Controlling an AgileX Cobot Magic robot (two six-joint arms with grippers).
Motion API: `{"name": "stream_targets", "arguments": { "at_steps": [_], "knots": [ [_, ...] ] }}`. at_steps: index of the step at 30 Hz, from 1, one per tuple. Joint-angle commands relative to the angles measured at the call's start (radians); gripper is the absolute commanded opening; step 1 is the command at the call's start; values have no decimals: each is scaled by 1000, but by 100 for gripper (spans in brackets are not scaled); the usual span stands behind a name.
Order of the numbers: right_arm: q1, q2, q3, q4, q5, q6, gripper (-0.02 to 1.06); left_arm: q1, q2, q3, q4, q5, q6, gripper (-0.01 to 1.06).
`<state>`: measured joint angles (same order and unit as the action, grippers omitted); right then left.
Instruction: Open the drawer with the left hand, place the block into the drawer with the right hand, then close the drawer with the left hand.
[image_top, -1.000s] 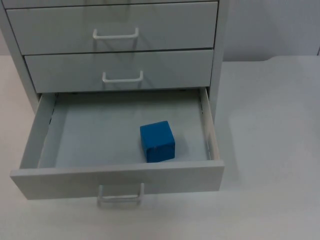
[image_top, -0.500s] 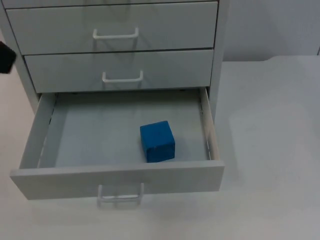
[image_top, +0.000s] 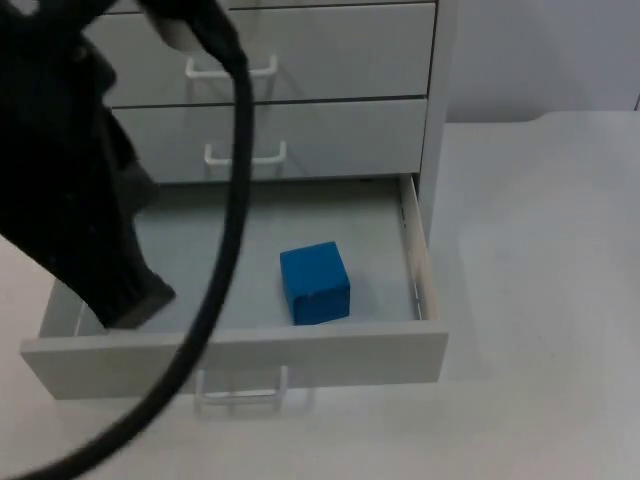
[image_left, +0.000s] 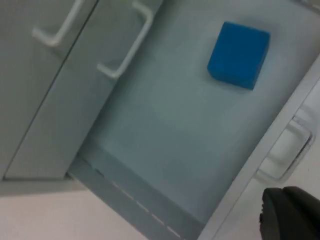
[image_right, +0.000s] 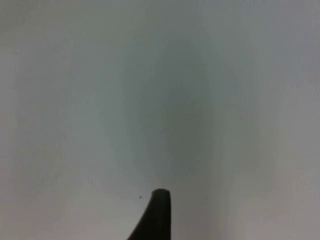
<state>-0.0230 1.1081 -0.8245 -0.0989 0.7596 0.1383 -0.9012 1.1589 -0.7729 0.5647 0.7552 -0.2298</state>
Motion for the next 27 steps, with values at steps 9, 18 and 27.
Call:
{"name": "stream_targets", "arguments": {
  "at_steps": [9,18,27],
  "knots": [
    [-2,-7,7,23,-10,3,80,-156,180,2,256,-14,-125,0],
    [-2,-7,7,18,-10,3,80,-156,375,2,312,-114,-127,0],
    [-2,-7,7,18,-10,3,80,-156,469,139,649,-264,-392,0]
  ]
}}
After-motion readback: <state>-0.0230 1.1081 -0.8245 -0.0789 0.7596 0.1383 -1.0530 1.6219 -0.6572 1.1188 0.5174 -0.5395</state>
